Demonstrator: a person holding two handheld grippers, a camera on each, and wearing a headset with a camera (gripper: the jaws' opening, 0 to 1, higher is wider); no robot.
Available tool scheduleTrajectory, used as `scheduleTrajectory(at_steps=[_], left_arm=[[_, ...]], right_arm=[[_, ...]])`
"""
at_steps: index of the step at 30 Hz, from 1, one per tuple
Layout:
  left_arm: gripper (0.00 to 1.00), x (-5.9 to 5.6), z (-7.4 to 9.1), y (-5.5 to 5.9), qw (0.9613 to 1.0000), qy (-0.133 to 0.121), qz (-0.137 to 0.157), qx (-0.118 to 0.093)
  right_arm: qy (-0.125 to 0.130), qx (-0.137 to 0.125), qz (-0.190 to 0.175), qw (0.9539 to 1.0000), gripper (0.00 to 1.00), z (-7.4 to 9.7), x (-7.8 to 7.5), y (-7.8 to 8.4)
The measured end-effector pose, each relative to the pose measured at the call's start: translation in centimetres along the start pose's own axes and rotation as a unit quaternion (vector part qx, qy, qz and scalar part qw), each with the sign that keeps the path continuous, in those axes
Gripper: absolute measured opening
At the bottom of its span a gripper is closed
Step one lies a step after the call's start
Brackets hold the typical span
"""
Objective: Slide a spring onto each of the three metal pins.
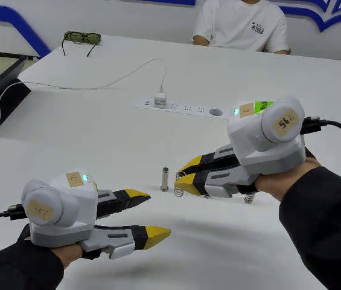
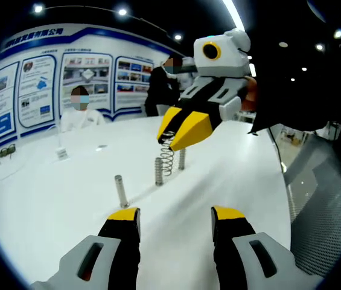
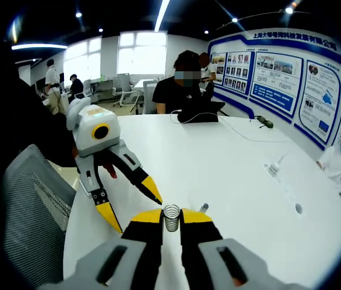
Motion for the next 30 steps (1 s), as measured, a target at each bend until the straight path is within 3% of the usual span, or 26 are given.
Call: scheduleTrajectory(at_steps=[11,22,30], left_arm=[[0.54,0.2,0.1,0.4,1.0,-0.003,0.005,0.001],[0.6,0.2,0.1,0.5,1.0,-0.002,0.006,0.0],[0.62,0.2,0.0,0.6,1.0,0.001,0.006,0.0]], right_arm=[[0.055,-0.027,-0.032,0.9976,0.12,-1.1,-3.4,-1.6],[0.063,-0.026,-0.039,0.9969,0.12,-2.9,-4.3,-2.1],[0.057,-0.01,-0.046,0.9972,0.12,-3.9,-4.5,-1.2]])
Point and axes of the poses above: the centre of the closed fingertips' face, and the gripper's own axes: z roughly backward along the fingers, x roughly to its left, y roughly out of its underside, the point moved 1 cm from there along z, roughly backward along the fingers, and after that the axes turned 4 degrees about x, right-handed, at the moved point
